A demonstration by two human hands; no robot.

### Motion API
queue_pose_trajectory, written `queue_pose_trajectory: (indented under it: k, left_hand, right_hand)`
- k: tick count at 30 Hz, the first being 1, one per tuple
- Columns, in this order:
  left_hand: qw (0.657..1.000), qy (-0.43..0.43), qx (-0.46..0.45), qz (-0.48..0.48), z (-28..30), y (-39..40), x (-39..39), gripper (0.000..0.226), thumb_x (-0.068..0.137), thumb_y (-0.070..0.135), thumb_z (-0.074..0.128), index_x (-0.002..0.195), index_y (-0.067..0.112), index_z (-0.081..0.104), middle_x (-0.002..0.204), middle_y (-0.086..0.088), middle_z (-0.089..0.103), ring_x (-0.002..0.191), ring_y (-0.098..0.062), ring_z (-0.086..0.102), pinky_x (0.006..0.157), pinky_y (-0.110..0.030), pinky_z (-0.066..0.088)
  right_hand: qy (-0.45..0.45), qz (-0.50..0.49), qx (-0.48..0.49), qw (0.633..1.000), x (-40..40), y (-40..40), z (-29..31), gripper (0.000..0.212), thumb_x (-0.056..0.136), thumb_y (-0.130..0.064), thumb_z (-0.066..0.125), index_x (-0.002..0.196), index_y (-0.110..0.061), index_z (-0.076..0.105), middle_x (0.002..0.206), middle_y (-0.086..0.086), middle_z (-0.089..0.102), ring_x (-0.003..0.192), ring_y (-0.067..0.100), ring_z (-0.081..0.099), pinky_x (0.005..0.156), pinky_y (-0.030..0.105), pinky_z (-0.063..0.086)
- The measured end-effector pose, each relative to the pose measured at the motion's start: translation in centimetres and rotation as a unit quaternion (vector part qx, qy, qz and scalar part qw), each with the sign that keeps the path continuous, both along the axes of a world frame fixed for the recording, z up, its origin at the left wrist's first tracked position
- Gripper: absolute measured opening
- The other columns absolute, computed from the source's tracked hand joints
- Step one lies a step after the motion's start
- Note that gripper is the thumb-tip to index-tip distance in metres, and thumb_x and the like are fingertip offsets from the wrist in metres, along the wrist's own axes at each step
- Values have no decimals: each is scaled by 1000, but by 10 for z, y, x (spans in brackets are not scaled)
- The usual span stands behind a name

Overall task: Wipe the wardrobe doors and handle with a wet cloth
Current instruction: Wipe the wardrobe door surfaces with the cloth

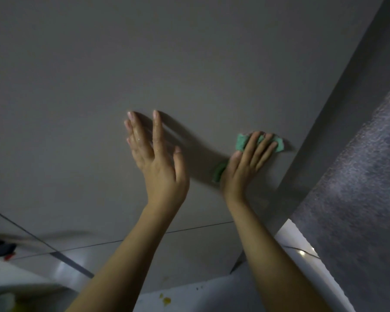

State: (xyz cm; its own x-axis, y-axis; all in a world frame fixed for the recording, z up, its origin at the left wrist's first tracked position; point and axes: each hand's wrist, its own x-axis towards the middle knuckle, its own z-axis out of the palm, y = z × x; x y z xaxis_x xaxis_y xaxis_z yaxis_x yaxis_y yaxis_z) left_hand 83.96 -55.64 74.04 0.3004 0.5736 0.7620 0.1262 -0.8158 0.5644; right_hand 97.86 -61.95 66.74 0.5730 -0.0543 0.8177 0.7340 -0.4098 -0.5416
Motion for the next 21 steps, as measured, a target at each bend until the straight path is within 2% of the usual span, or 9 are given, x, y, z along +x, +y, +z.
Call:
queue_pose_trajectory:
  k: [5, 6, 8, 10, 12, 14, 17, 19, 21]
  left_hand:
    - [999, 19, 39, 17, -4, 9, -21, 60, 93, 19, 39, 148, 0, 22, 156, -20, 10, 146, -30, 5, 118, -35, 6]
    - [999, 21, 35, 23, -6, 11, -24, 61, 93, 21, 39, 148, 1, 21, 156, -19, 10, 146, -29, 6, 118, -33, 7]
    - [998, 33, 27, 52, -10, 16, -31, 62, 93, 24, 39, 149, 6, 18, 156, -18, 9, 147, -27, 6, 117, -31, 3]
    - [996, 47, 34, 73, -14, 22, -35, 64, 93, 26, 40, 150, 8, 17, 157, -16, 8, 147, -28, 5, 118, -37, 3]
    - [993, 54, 40, 93, -17, 33, -46, 64, 94, 26, 40, 150, 8, 16, 157, -13, 7, 147, -26, 3, 118, -44, 5]
    - [992, 42, 35, 111, -19, 43, -58, 63, 94, 24, 40, 149, 6, 17, 156, -15, 7, 147, -27, 3, 118, -49, 7]
    - [988, 38, 20, 152, -25, 60, -83, 63, 93, 20, 41, 149, 1, 19, 155, -23, 8, 146, -31, 5, 117, -53, 7]
    - [983, 47, -14, 177, -32, 71, -99, 63, 94, 21, 41, 150, 2, 17, 157, -22, 7, 146, -30, 3, 117, -52, 5]
    - [980, 54, -45, 189, -36, 81, -110, 64, 95, 24, 40, 151, 4, 14, 158, -20, 4, 147, -29, 1, 117, -53, 3]
  right_hand:
    - [31, -70, 135, 988, 17, 4, 67, 51, 101, -24, 25, 141, 6, 36, 147, 32, 30, 138, 46, 21, 117, 42, 9]
    - [24, -64, 119, 991, 4, 13, 68, 53, 102, -28, 22, 143, 3, 35, 148, 31, 30, 138, 46, 21, 116, 44, 8]
    - [-57, -14, -9, 998, -31, 35, 45, 52, 102, -33, 18, 148, -12, 28, 152, 23, 27, 140, 42, 16, 118, 46, 2]
    - [-157, 35, -147, 976, -51, 43, 8, 51, 102, -38, 18, 152, -28, 13, 161, 2, 7, 147, 30, 2, 118, 45, -4]
    - [-196, 68, -188, 960, -44, 38, -11, 51, 103, -39, 18, 152, -34, 8, 161, -7, 0, 148, 20, -5, 119, 41, -3]
    - [-184, 59, -171, 966, -31, 26, -5, 46, 103, -37, 18, 148, -31, 18, 156, 6, 19, 146, 28, 1, 118, 39, 0]
    - [-79, -6, -29, 996, -43, 43, 38, 50, 102, -31, 18, 145, -10, 32, 144, 31, 34, 135, 47, 18, 117, 43, 1]
    - [-55, 11, -8, 998, -79, 76, 56, 50, 101, -32, 20, 142, -9, 35, 144, 29, 36, 135, 46, 20, 116, 45, 0]
    - [-163, 65, -112, 978, -113, 103, 49, 48, 99, -34, 25, 144, -21, 32, 151, 14, 29, 140, 39, 16, 117, 46, -3]
